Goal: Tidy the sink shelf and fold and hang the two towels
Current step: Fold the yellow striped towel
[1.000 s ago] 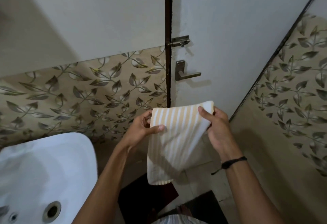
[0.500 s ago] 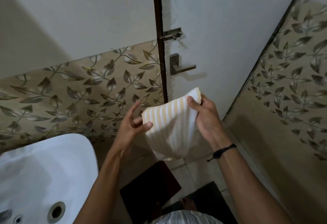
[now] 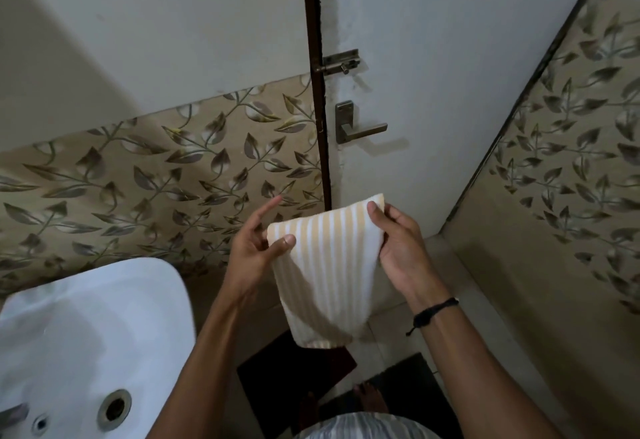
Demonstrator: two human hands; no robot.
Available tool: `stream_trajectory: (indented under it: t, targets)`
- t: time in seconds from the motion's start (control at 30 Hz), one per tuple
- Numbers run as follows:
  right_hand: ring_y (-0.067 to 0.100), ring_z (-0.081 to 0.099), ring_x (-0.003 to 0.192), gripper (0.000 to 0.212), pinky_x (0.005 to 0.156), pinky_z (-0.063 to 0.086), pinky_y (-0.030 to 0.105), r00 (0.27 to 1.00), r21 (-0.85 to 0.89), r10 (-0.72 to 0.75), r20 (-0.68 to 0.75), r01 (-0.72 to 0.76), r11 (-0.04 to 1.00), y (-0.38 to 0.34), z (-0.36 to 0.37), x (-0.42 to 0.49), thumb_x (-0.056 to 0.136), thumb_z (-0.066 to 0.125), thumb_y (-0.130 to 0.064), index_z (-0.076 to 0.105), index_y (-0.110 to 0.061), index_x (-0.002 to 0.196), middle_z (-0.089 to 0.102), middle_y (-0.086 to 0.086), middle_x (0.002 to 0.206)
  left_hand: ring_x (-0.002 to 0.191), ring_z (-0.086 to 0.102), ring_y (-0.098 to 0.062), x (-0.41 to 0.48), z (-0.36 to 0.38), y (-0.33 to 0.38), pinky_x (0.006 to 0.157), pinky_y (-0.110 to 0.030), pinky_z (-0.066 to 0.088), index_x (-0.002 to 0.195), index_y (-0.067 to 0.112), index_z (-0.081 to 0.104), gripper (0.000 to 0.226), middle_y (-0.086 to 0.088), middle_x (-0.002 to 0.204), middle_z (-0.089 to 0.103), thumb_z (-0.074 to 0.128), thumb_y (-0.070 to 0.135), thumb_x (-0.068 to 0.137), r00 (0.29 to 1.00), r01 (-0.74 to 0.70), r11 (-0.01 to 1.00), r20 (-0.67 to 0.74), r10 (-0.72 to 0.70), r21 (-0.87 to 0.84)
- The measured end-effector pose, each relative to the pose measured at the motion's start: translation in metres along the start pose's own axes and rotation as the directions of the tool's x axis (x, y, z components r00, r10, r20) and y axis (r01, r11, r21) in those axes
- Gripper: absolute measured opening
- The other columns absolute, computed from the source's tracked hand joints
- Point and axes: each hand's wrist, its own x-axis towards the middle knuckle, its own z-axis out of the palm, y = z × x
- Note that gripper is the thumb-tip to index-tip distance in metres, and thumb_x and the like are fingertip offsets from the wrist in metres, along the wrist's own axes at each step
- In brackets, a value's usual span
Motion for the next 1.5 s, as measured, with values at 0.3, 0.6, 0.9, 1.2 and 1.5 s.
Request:
stream_trajectory:
  t: [0.3,0.6,0.9,1.2,1.5]
  targets:
    - [0.024,0.074,0.086,0.031,0.071,0.059,0.031,1.0,-0.211,0.025,-0.008,-0.026,0.977,0.025,-0.002,-0.015,0.076,0.078,-0.032,0.077,-0.009,0.096,0.078,0.014,0.097,0.101,0.072,-0.024,0.004,0.0,-0.002,0.087,-0.04,0.058,0.144,0.037,0.05,0.077,-0.011,0.109,0.075,0.083,0.013,0.079,0.997,0.02,0.992,-0.066,-0.028,-0.125]
    - [0.03,0.073,0.098,0.024,0.086,0.06,0.048,0.997,-0.227,-0.03,0.075,0.047,0.973,0.003,0.013,-0.015,0.088,0.072,-0.01,0.07,-0.019,0.111,0.076,0.011,0.108,0.089,0.071,-0.016,-0.007,-0.005,-0.013,0.082,-0.027,0.057,0.149,0.025,0.044,0.069,-0.005,0.09,0.077,0.063,-0.007,0.091,0.994,-0.037,0.997,-0.109,0.03,-0.069]
    - [0.017,0.072,0.103,0.032,0.08,0.057,0.027,0.975,-0.256,-0.008,0.222,0.066,0.964,-0.009,0.007,-0.012,0.095,0.061,-0.024,0.063,-0.023,0.126,0.075,0.001,0.114,0.13,0.058,-0.023,0.006,0.003,-0.001,0.105,-0.042,0.051,0.152,0.034,0.04,0.082,-0.008,0.144,0.058,0.07,-0.002,0.085,0.986,-0.134,0.986,-0.118,0.121,-0.103]
    - [0.024,0.07,0.104,0.047,0.088,0.059,0.035,0.931,0.101,0.07,0.358,-0.113,0.988,-0.003,-0.018,-0.007,0.08,0.08,-0.032,0.071,-0.011,0.121,0.074,0.01,0.113,0.136,0.053,-0.021,0.017,0.005,0.011,0.11,-0.037,0.047,0.152,0.017,0.041,0.073,-0.007,0.15,0.054,0.057,-0.017,0.09,0.981,-0.177,0.97,-0.104,0.161,-0.168]
    - [0.022,0.07,0.106,0.047,0.091,0.056,0.037,0.938,0.059,-0.001,0.347,-0.021,0.998,0.005,-0.021,-0.002,0.068,0.09,-0.022,0.076,-0.012,0.112,0.075,0.008,0.113,0.128,0.059,-0.018,0.011,0.004,0.012,0.1,-0.033,0.053,0.145,0.021,0.049,0.068,0.0,0.141,0.063,0.055,-0.018,0.091,0.988,-0.139,0.965,-0.091,0.122,-0.222]
